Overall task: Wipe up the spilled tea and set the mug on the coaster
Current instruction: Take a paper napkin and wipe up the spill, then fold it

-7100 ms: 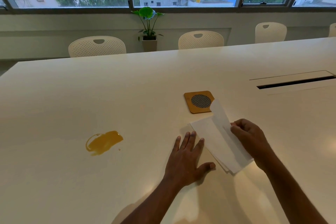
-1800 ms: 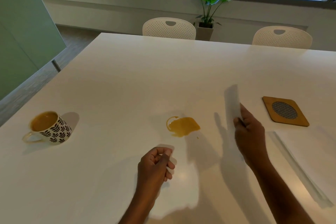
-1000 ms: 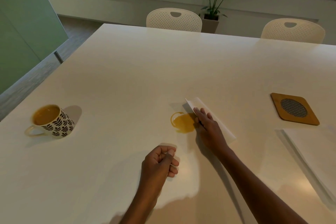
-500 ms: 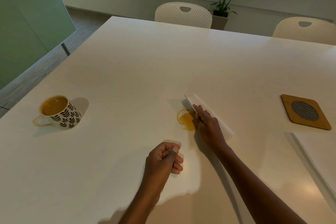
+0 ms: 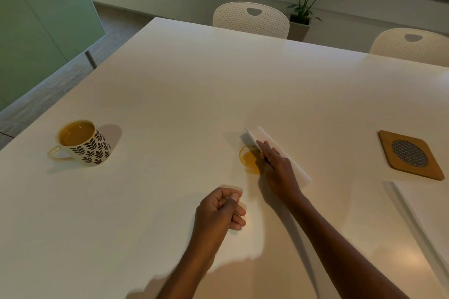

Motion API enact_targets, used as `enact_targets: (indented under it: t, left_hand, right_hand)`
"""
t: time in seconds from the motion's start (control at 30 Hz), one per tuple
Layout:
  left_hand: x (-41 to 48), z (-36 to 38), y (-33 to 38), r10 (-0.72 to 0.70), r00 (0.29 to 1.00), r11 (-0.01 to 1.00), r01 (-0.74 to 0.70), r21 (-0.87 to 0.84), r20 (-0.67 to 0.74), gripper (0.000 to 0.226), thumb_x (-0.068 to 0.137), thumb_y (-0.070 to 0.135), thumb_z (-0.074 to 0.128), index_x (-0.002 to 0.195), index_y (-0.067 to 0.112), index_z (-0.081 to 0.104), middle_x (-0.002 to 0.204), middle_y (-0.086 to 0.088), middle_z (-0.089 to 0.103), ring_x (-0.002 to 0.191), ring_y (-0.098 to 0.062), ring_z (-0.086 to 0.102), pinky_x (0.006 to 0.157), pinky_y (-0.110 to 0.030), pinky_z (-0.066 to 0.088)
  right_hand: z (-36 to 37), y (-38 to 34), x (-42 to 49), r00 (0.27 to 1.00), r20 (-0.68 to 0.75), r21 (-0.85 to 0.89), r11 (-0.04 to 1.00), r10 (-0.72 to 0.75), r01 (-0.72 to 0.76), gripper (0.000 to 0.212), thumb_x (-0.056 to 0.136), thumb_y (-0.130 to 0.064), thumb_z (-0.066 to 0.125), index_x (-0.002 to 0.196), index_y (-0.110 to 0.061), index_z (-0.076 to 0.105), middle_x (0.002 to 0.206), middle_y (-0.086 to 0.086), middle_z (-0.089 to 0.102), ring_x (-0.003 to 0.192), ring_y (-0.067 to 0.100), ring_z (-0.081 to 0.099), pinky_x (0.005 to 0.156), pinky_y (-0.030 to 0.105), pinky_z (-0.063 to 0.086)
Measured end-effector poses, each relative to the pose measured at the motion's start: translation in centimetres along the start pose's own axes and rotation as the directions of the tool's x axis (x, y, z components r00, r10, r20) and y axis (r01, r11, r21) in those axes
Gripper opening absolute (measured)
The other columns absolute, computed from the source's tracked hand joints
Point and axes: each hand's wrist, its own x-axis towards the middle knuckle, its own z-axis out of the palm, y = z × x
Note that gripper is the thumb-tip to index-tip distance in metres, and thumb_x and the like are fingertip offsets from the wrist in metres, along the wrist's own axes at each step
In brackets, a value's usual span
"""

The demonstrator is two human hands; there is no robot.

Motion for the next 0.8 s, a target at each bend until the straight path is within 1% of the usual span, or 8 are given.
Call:
enact_targets:
  t: [0.13,0.23,0.37,0.5,0.6,0.67,0.73,0.8]
  left_hand:
    - [-0.1,0.0,0.0,-0.006,1.000,1.000,0.006,-0.003,-0.009,0.021,0.110,0.021,0.064,0.107,0.029,0.084,0.087,-0.012,0.084,0.075,-0.026,0.078,0.070,-0.036,0.063]
    - [-0.2,-0.2,0.0,-0.009,1.000,1.000,0.009,-0.005,-0.013,0.020,0.111,0.021,0.063,0.111,0.025,0.083,0.088,-0.013,0.083,0.076,-0.026,0.078,0.071,-0.037,0.062]
    - [-0.5,-0.4,0.1,-0.005,1.000,1.000,0.005,0.001,-0.018,0.021,0.111,0.020,0.063,0.110,0.025,0.083,0.086,-0.011,0.084,0.075,-0.025,0.078,0.071,-0.036,0.064]
    - [-0.6,-0.6,0.2,-0.011,1.000,1.000,0.010,-0.006,-0.022,0.021,0.111,0.020,0.063,0.108,0.024,0.083,0.086,-0.013,0.084,0.074,-0.026,0.079,0.070,-0.035,0.063]
    - [-0.7,-0.8,0.2,-0.018,0.999,1.000,0.018,-0.002,-0.033,0.020,0.111,0.023,0.064,0.108,0.025,0.083,0.086,-0.012,0.084,0.074,-0.025,0.080,0.069,-0.032,0.064]
    - [-0.7,-0.9,0.2,-0.018,0.999,1.000,0.018,0.009,-0.041,0.020,0.111,0.024,0.064,0.108,0.027,0.084,0.085,-0.010,0.084,0.074,-0.024,0.080,0.069,-0.032,0.065]
    - [-0.7,-1.1,0.3,-0.017,0.999,1.000,0.018,0.016,-0.043,0.020,0.111,0.025,0.064,0.111,0.027,0.084,0.085,-0.010,0.084,0.074,-0.024,0.079,0.070,-0.033,0.065]
    - [-0.8,-1.4,0.5,-0.016,0.999,1.000,0.017,0.013,-0.050,0.020,0.111,0.025,0.064,0.112,0.026,0.083,0.084,-0.009,0.084,0.073,-0.023,0.078,0.070,-0.033,0.065]
  right_hand:
    - [1.0,-1.0,-0.1,0.999,0.041,-0.009,1.000,-0.016,0.017,0.048,0.116,-0.015,0.039,0.164,-0.023,0.043,0.173,0.011,0.036,0.161,0.034,0.032,0.129,0.056,0.031]
    - [1.5,-1.3,0.0,0.998,0.051,-0.024,0.999,-0.026,0.027,0.049,0.116,-0.013,0.038,0.164,-0.024,0.043,0.173,0.010,0.035,0.161,0.035,0.032,0.130,0.055,0.031]
    - [2.3,-1.6,0.0,0.997,0.070,-0.056,0.997,-0.043,0.047,0.051,0.115,-0.012,0.038,0.164,-0.025,0.043,0.173,0.010,0.037,0.157,0.039,0.039,0.126,0.059,0.035]
    - [3.0,-2.2,0.0,0.995,0.076,-0.074,0.995,-0.067,0.072,0.051,0.114,-0.008,0.038,0.163,-0.023,0.045,0.170,0.014,0.043,0.153,0.041,0.044,0.124,0.056,0.038]
    - [3.6,-2.6,-0.2,0.992,0.094,-0.064,0.994,-0.082,0.088,0.048,0.115,-0.012,0.038,0.162,-0.021,0.045,0.166,0.016,0.048,0.148,0.044,0.049,0.119,0.058,0.042]
    - [4.0,-3.0,-0.2,0.990,0.107,-0.051,0.994,-0.090,0.096,0.047,0.116,-0.016,0.038,0.163,-0.023,0.045,0.167,0.014,0.046,0.148,0.042,0.049,0.118,0.060,0.044]
    - [4.3,-3.4,-0.4,0.990,0.104,-0.044,0.994,-0.098,0.103,0.047,0.117,-0.018,0.037,0.162,-0.024,0.045,0.168,0.013,0.045,0.146,0.040,0.051,0.117,0.058,0.046]
    - [4.7,-3.6,-0.7,0.989,0.095,-0.042,0.992,-0.114,0.119,0.046,0.116,-0.017,0.038,0.162,-0.024,0.046,0.165,0.014,0.049,0.140,0.039,0.055,0.113,0.055,0.050]
